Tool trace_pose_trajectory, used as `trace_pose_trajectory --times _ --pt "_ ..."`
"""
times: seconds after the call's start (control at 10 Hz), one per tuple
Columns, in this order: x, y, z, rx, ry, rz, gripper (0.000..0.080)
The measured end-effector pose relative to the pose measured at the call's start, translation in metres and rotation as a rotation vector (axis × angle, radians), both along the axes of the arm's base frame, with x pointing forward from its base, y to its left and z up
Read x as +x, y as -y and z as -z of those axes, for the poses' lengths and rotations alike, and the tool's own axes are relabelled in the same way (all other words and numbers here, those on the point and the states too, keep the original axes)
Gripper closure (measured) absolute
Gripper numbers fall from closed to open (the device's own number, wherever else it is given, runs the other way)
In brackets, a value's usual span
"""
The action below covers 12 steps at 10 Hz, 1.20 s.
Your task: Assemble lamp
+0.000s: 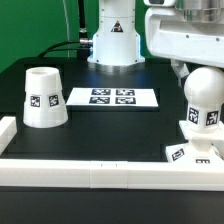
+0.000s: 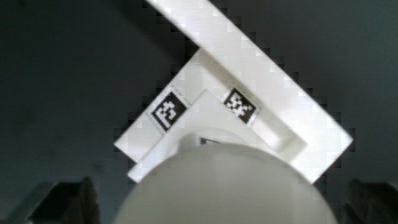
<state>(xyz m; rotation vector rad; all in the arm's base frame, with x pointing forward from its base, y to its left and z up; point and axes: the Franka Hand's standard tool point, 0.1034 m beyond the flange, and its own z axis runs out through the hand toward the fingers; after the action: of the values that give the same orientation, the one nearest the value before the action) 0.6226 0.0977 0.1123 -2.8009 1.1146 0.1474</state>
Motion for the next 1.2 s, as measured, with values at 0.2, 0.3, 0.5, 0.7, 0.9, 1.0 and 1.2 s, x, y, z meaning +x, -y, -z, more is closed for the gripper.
trace_pose_trajectory --times 0.2,0.3,0.5,0.7,0.9,1.0,1.2 --pt "0.0001 0.0004 0.0002 0.007 0.023 -0.151 0.0101" --pt "0.0001 0.0004 0.0002 0.009 0.030 -0.197 0.0101" --pt "0.0001 0.0008 0.0003 0.016 0.052 -0.340 0.0101" --pt "0.0005 0.0019 -0.0015 0.004 0.076 -0.555 0.0101" --pt "0.0030 0.0027 -0.0027 -0.022 0.109 -0.826 0.0101" --pt "0.0044 0.0040 -0.0031 -0.029 0.123 -0.933 0.0101" --pt "0.0046 0.0061 -0.0026 -0.028 0.137 -1.093 0.0101"
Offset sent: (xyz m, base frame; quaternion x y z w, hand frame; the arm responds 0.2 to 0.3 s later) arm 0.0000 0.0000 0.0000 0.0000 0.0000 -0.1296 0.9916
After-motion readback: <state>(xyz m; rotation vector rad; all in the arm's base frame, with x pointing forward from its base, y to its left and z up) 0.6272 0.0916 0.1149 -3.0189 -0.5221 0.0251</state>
